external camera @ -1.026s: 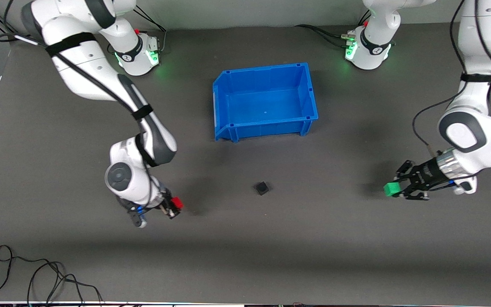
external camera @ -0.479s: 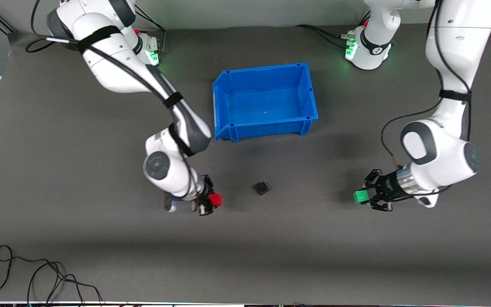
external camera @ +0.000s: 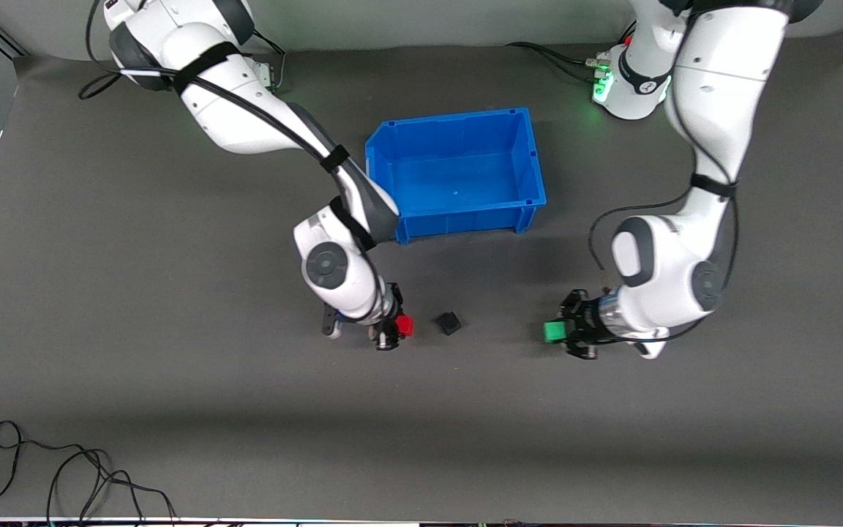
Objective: Attach green and red cubes to black cube
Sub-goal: 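Carry the red cube and green cube toward the black cube with both grippers, then press the red and green cubes against the black cube's sides with both grippers, then open the left gripper and lift it off the green cube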
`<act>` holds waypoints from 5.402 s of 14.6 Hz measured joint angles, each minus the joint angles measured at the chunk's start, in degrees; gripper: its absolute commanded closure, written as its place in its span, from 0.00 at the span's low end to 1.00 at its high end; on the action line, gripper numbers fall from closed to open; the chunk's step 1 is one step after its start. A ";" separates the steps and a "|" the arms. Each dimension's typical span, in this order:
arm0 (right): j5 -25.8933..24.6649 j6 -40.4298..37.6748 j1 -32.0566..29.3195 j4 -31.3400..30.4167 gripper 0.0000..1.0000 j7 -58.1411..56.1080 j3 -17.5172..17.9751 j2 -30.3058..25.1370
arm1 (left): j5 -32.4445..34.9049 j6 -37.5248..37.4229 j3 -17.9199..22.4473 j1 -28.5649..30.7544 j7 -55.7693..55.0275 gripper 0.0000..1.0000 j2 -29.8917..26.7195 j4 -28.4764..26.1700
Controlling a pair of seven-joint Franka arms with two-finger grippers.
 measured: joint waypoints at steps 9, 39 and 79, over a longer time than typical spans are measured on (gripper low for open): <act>-7.99 0.11 1.48 11.12 1.00 -2.06 -0.52 8.09 | -0.02 10.24 0.01 -7.00 -18.73 0.74 1.62 0.06; -9.58 0.18 4.79 15.35 1.00 -2.39 -1.00 10.65 | 1.93 20.33 1.19 -16.05 -21.09 0.81 6.85 1.58; -1.84 -4.78 2.94 16.65 0.01 -1.48 -0.51 10.64 | 2.82 -17.24 30.24 -12.06 49.21 0.00 -5.35 -3.44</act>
